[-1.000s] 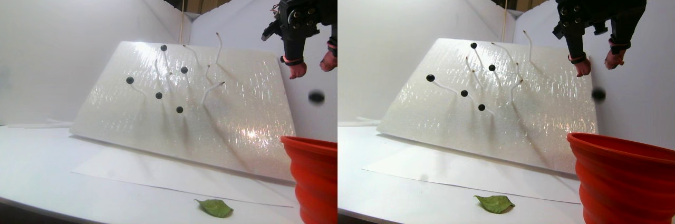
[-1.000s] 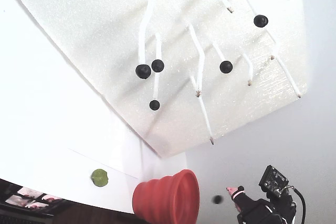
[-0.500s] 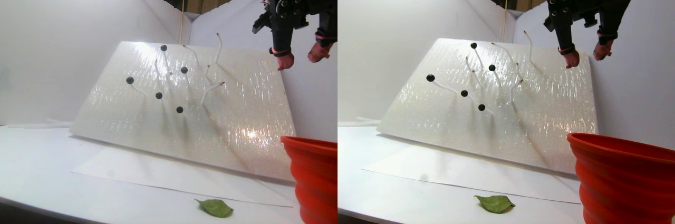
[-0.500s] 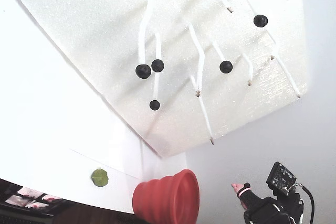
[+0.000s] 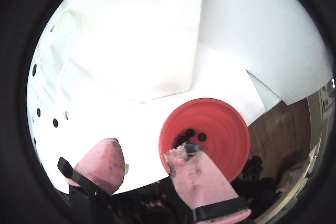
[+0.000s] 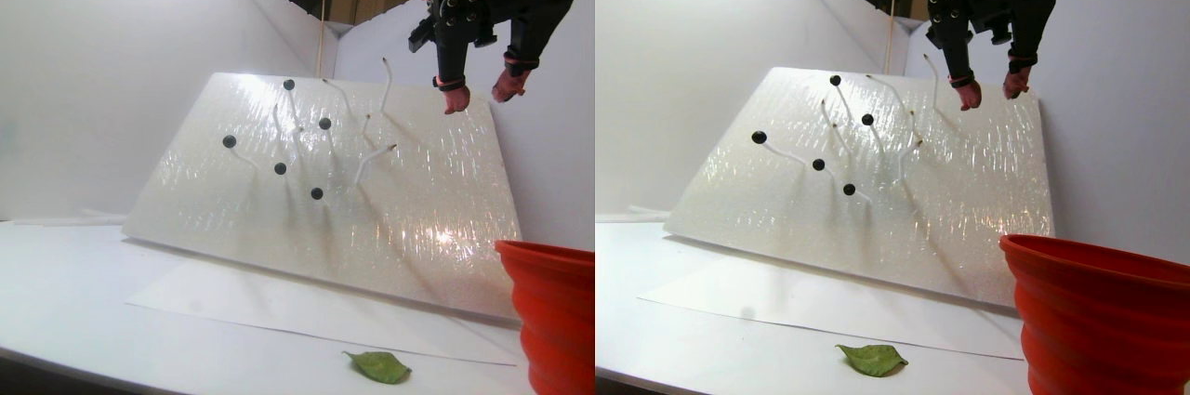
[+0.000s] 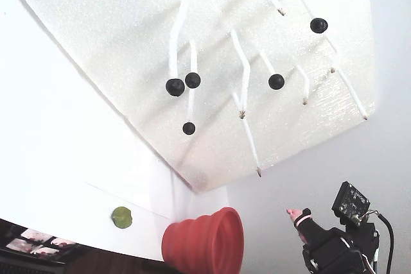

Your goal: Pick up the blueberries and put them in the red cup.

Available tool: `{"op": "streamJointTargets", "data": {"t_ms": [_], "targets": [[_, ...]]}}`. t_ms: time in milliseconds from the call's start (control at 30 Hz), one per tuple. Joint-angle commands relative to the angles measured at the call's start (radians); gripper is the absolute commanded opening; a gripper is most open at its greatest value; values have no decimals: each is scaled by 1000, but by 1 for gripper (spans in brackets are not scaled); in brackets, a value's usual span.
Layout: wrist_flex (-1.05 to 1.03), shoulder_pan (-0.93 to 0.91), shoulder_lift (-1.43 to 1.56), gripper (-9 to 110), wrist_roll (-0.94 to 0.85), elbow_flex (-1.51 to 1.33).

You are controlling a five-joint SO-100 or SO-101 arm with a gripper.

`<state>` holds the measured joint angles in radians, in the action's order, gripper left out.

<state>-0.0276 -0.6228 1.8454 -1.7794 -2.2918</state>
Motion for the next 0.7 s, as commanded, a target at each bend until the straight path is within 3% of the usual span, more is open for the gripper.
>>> {"op": "streamJointTargets", "data": {"t_ms": [0, 667], "targets": [[-5, 20, 132, 15, 12, 15], [-101, 150, 278, 15, 52, -31]]}}
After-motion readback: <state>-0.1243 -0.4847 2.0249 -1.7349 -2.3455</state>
